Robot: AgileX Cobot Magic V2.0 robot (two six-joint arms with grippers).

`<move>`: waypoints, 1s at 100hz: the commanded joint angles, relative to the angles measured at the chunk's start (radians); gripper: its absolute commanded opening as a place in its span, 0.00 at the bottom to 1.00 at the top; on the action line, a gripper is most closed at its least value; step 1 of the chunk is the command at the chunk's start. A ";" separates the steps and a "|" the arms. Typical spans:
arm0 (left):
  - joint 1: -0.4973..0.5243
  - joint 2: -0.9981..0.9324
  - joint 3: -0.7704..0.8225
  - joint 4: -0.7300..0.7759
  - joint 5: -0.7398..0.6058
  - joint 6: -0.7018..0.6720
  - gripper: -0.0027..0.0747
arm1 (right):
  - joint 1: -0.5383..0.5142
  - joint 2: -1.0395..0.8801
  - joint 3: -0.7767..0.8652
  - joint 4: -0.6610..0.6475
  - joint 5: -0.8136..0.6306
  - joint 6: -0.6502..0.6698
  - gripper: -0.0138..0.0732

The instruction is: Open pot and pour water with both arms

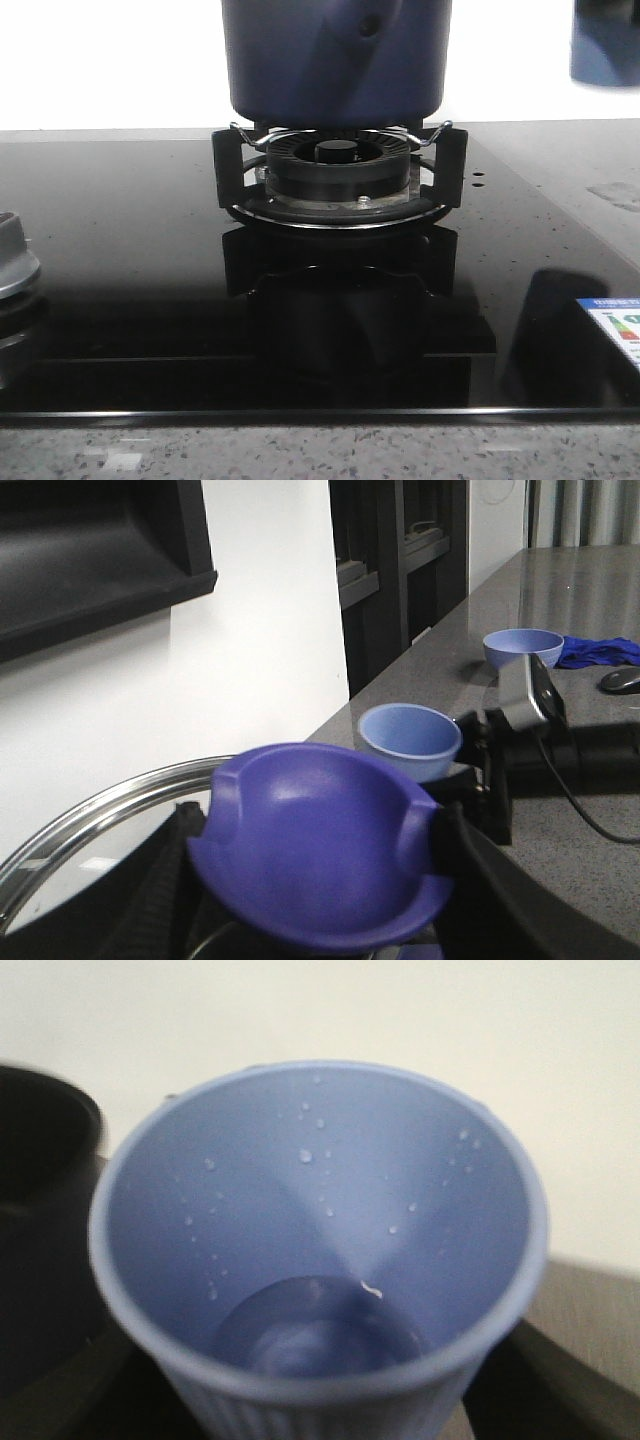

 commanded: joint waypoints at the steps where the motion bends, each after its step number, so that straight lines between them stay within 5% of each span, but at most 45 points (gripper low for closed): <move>1: 0.001 -0.040 -0.030 -0.096 -0.015 -0.007 0.39 | 0.008 -0.020 -0.133 -0.092 0.015 -0.004 0.41; 50: 0.001 -0.066 -0.030 -0.096 -0.019 -0.012 0.39 | 0.102 0.137 -0.531 -0.431 0.318 -0.008 0.41; 79: 0.001 -0.070 -0.030 -0.096 -0.017 -0.012 0.39 | 0.164 0.211 -0.615 -0.788 0.304 -0.008 0.41; 100: 0.001 -0.070 -0.030 -0.096 -0.017 -0.012 0.39 | 0.173 0.264 -0.617 -0.889 0.258 -0.008 0.41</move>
